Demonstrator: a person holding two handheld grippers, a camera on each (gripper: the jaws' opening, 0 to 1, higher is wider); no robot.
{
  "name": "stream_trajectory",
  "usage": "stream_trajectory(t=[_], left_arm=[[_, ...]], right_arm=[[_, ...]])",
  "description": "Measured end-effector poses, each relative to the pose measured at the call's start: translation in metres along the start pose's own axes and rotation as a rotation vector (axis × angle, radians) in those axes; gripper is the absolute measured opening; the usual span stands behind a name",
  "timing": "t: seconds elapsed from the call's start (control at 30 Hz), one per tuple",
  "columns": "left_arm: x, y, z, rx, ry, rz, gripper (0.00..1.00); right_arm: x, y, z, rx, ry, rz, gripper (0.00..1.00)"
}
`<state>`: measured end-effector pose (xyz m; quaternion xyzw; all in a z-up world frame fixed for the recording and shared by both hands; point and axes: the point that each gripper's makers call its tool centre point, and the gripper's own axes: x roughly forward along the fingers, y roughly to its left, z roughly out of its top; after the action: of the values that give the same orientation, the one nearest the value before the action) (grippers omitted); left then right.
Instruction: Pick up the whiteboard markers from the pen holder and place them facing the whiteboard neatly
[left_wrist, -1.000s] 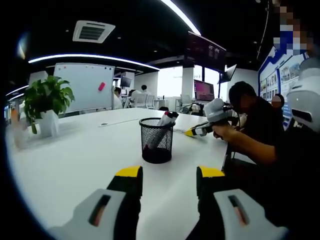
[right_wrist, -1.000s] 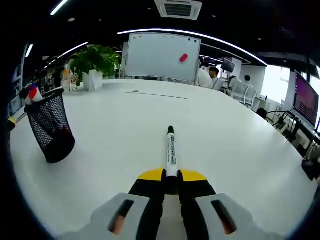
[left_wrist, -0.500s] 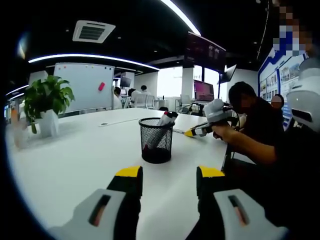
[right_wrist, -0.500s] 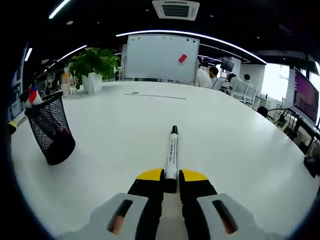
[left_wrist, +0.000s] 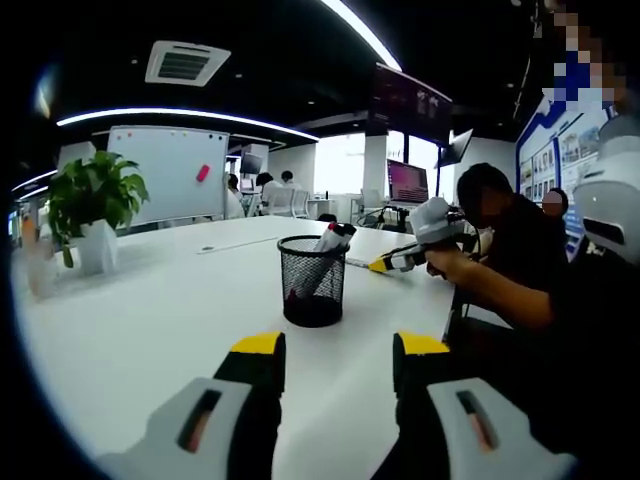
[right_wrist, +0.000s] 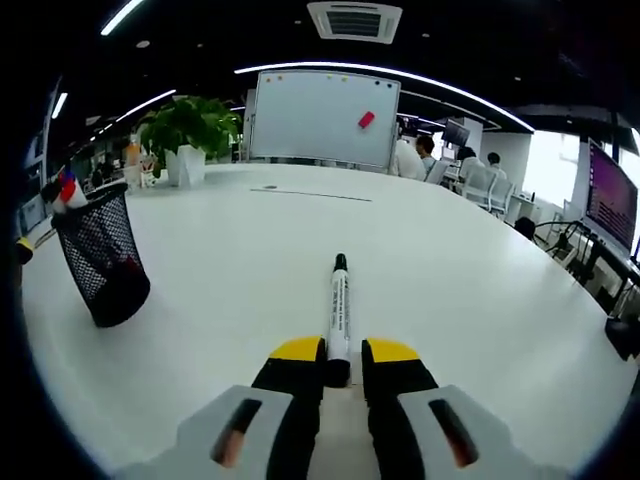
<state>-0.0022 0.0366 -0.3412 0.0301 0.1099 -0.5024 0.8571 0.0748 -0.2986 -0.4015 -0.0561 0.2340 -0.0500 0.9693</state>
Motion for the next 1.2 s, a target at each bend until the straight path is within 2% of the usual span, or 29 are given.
stream_trajectory(t=[0.33, 0.43, 0.87, 1.2], left_arm=[[0.0, 0.0, 0.001, 0.001, -0.002, 0.001, 0.44], [0.0, 0.0, 0.001, -0.001, -0.004, -0.001, 0.44], [0.003, -0.003, 0.001, 0.002, -0.002, -0.011, 0.44], [-0.001, 0.001, 0.001, -0.002, -0.005, 0.002, 0.44]], right_arm=[[-0.005, 0.012, 0.002, -0.012, -0.029, 0.02, 0.22], [-0.003, 0.015, -0.002, -0.017, -0.014, 0.023, 0.22], [-0.003, 0.018, -0.001, -0.023, -0.028, 0.038, 0.24], [-0.009, 0.014, 0.02, -0.038, -0.109, 0.063, 0.34]])
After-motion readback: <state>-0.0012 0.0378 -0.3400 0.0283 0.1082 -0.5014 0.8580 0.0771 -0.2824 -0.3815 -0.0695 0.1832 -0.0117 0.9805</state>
